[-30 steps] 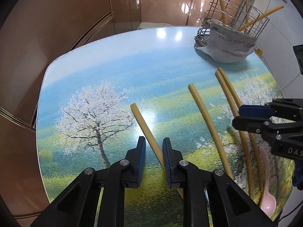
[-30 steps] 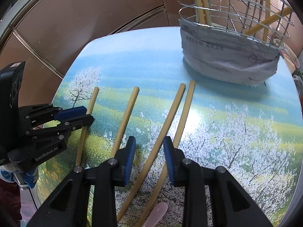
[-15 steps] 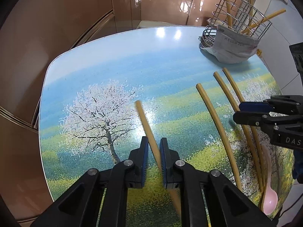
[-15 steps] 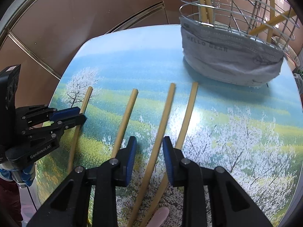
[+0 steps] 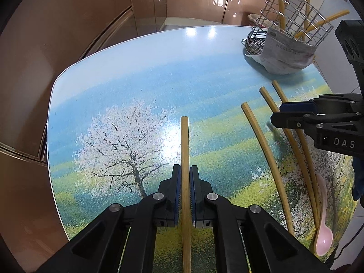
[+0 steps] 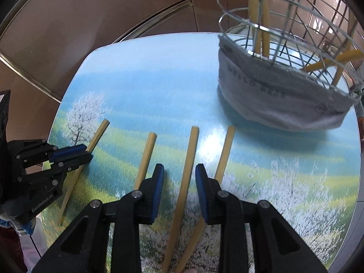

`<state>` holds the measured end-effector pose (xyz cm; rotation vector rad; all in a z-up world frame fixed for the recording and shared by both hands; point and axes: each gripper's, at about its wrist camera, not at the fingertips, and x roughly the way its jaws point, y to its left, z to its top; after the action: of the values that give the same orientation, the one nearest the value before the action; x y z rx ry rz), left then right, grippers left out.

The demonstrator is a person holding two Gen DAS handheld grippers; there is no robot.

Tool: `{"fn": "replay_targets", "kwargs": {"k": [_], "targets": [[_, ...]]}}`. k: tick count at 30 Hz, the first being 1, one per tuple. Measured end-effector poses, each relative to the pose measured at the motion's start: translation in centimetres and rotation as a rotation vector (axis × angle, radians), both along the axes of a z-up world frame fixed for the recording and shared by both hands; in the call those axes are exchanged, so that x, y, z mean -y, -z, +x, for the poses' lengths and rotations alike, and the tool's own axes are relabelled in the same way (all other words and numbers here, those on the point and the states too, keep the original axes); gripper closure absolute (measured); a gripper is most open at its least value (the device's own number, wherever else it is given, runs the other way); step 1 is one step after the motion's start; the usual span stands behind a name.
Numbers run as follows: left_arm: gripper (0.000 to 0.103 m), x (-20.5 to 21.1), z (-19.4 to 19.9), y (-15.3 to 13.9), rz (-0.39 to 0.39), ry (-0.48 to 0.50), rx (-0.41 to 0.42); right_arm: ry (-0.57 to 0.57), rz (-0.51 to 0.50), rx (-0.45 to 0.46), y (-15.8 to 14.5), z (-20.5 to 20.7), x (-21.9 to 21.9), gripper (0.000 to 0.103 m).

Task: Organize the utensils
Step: 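Close the left tool on a bamboo chopstick while the right tool grasps another chopstick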

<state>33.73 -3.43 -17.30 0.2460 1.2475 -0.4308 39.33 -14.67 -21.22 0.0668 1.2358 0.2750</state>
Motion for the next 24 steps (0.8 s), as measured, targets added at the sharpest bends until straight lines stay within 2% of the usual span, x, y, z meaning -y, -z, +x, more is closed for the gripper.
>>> {"fn": "replay_targets", "kwargs": {"k": [10,18,24], "targets": [[0.097,1.0,3.0,0.2,0.023,0.018,-0.088,-0.043,-0.071,-0.030,0.1,1.1,-1.6,0.078],[0.097,2.0,3.3,0.3,0.067,0.016,-0.083,-0.050,-0.100,-0.041,0.6,1.6,-2.9,0.093],[0.096,2.5,3.0,0.5,0.078,0.000,-0.031,-0.028,-0.088,-0.022,0.6,1.6,-2.8,0.095]]}}
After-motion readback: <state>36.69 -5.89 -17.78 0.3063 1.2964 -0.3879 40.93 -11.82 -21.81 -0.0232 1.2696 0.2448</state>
